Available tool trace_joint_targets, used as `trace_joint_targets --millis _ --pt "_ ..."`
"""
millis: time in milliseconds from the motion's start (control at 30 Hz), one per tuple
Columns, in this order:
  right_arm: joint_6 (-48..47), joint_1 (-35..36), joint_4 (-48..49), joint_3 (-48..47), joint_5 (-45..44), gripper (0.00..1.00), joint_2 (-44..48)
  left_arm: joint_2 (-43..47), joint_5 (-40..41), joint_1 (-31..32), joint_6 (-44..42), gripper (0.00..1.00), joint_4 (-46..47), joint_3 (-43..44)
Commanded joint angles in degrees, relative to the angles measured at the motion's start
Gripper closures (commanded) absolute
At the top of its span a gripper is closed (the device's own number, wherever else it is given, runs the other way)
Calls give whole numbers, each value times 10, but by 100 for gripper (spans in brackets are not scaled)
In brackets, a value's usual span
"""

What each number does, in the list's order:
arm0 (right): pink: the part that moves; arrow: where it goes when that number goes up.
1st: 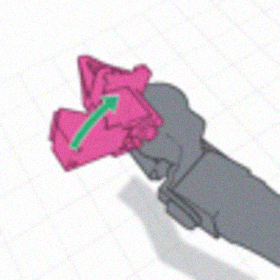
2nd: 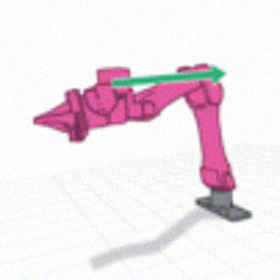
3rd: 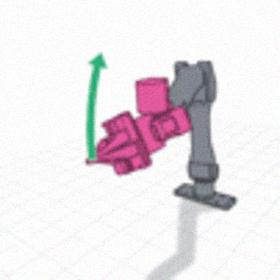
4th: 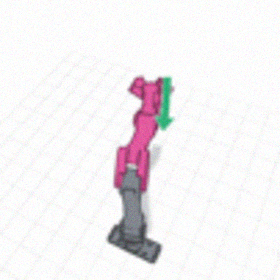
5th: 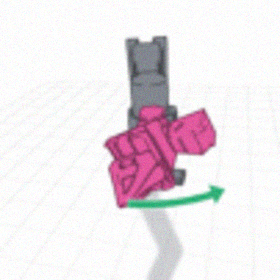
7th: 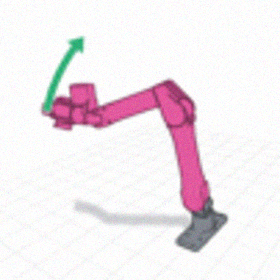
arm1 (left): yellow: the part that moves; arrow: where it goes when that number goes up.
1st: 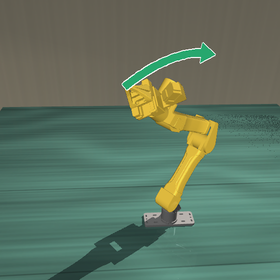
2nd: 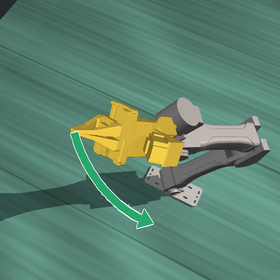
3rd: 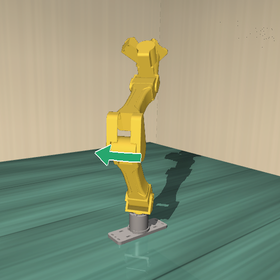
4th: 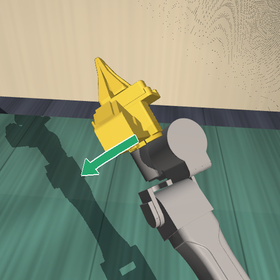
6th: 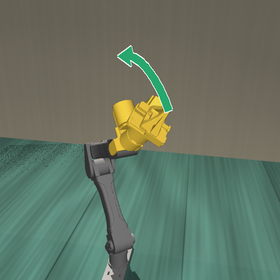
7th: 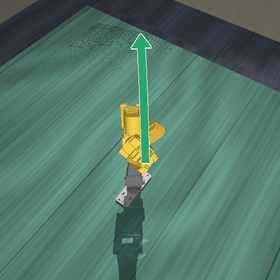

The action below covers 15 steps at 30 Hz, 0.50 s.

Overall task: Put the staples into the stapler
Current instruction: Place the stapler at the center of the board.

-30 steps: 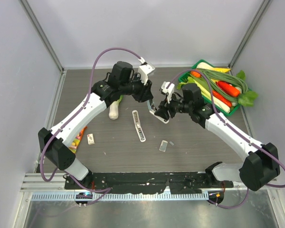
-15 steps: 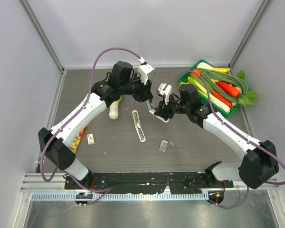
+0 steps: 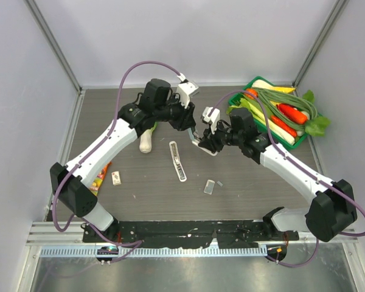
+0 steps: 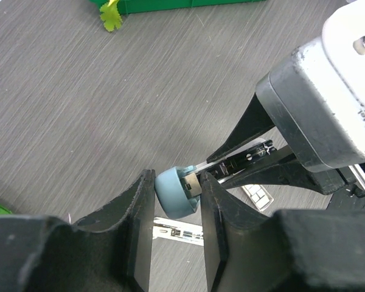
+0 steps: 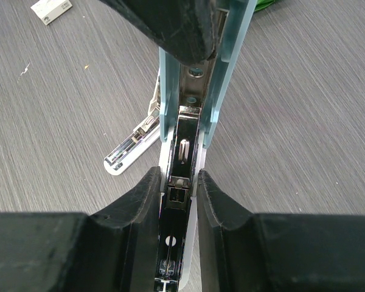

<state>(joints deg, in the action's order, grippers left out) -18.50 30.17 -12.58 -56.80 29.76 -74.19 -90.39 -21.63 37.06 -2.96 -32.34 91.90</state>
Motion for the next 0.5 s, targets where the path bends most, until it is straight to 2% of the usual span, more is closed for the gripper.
trace_joint_targets --millis 0,267,467 --pt "-16 4 9 -18 1 99 19 -3 1 2 7 62 18 10" --pt "-23 7 3 -19 -1 99 23 -8 -1 2 9 50 18 14" --pt "-24 8 2 -17 0 99 26 -9 -1 2 10 46 17 14"
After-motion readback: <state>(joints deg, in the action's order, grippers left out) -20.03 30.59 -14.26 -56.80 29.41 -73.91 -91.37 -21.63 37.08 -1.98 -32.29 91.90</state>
